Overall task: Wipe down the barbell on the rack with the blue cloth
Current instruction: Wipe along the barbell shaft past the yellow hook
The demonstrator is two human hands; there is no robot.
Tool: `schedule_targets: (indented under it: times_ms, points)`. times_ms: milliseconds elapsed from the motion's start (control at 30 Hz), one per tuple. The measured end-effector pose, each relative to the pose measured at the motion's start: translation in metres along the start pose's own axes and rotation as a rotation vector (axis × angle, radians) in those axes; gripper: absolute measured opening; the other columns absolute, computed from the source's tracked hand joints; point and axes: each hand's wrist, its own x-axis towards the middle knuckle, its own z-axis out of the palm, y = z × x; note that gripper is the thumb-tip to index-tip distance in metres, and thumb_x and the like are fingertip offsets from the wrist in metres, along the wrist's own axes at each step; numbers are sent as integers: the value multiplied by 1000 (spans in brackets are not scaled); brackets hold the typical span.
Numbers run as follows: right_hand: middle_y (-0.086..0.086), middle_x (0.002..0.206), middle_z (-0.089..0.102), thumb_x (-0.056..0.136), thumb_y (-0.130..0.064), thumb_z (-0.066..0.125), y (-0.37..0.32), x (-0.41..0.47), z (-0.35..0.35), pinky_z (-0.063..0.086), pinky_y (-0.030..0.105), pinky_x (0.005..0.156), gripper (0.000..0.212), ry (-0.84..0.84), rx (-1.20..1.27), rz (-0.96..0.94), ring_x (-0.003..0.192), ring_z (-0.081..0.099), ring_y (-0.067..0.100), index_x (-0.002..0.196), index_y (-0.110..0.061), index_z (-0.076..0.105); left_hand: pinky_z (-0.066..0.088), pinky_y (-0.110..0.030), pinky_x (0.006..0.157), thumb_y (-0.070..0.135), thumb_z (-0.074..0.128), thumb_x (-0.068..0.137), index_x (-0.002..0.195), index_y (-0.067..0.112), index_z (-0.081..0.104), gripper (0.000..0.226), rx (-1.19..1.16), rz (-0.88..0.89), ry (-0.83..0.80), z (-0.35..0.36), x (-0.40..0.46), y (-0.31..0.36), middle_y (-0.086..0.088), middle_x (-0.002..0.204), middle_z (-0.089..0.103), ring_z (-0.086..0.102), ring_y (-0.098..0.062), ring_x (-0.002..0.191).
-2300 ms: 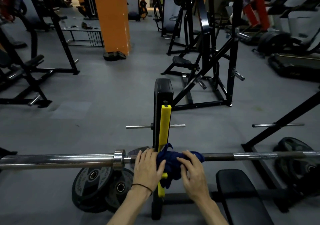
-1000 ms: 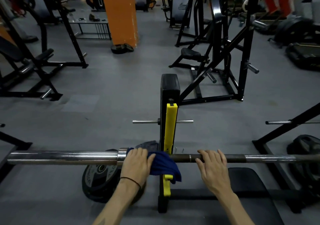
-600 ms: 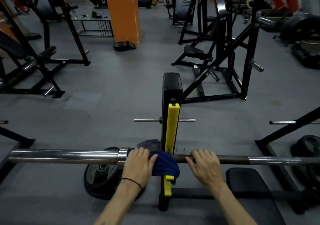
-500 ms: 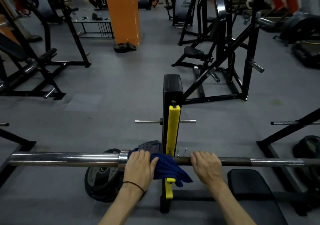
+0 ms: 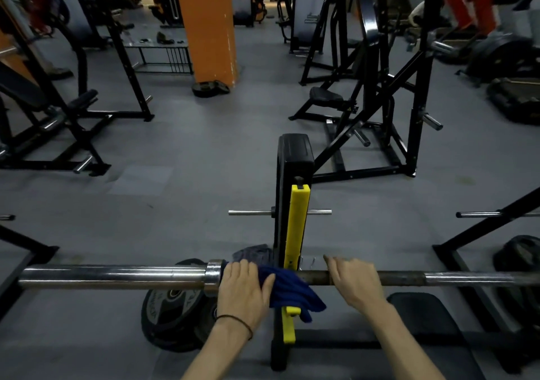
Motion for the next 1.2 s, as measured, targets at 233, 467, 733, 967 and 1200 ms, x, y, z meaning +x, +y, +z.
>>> schedule_targets:
  times_ms: [233, 467, 733, 967, 1200]
  points:
    - [-5, 100, 63, 107, -51, 26, -6, -11, 9, 47, 36, 73, 53, 267, 208, 53, 86, 58, 18, 105, -23, 71, 51, -40, 94, 49, 26, 102, 106, 17, 66, 51, -34, 150, -132, 1, -1, 8, -2, 96, 63, 61, -24, 90]
    - [-4, 103, 64, 104, -58, 32, -15, -20, 14, 45, 36, 76, 54, 334, 212, 70, 87, 58, 19, 107, -21, 71, 32, -45, 115, 72, -6, 93, 116, 14, 59, 90, -48, 38, -214, -13, 4, 35, -5, 109, 59, 53, -27, 110]
    - [-3, 99, 64, 103, -59, 36, -12, -21, 20, 44, 38, 77, 51, 360, 220, 72, 86, 56, 19, 99, -22, 71, 54, -43, 88, 62, 14, 102, 98, 12, 68, 73, -21, 64, -34, -2, -5, -12, -3, 85, 59, 57, -25, 81]
    - [-4, 94, 59, 101, -58, 42, -8, -23, 22, 41, 36, 74, 44, 331, 230, 31, 82, 53, 19, 95, -23, 68, 43, -37, 106, 64, 12, 101, 124, 17, 61, 72, -153, 140, -170, -6, -4, 27, 1, 111, 61, 60, -22, 106]
    - [-4, 88, 55, 100, -56, 44, -10, -23, 21, 37, 34, 71, 40, 332, 211, 47, 78, 49, 18, 90, -24, 66, -13, -38, 123, 85, -14, 72, 162, 14, 4, 115, -226, -47, -252, -18, -17, 50, -4, 170, 3, -5, -24, 156]
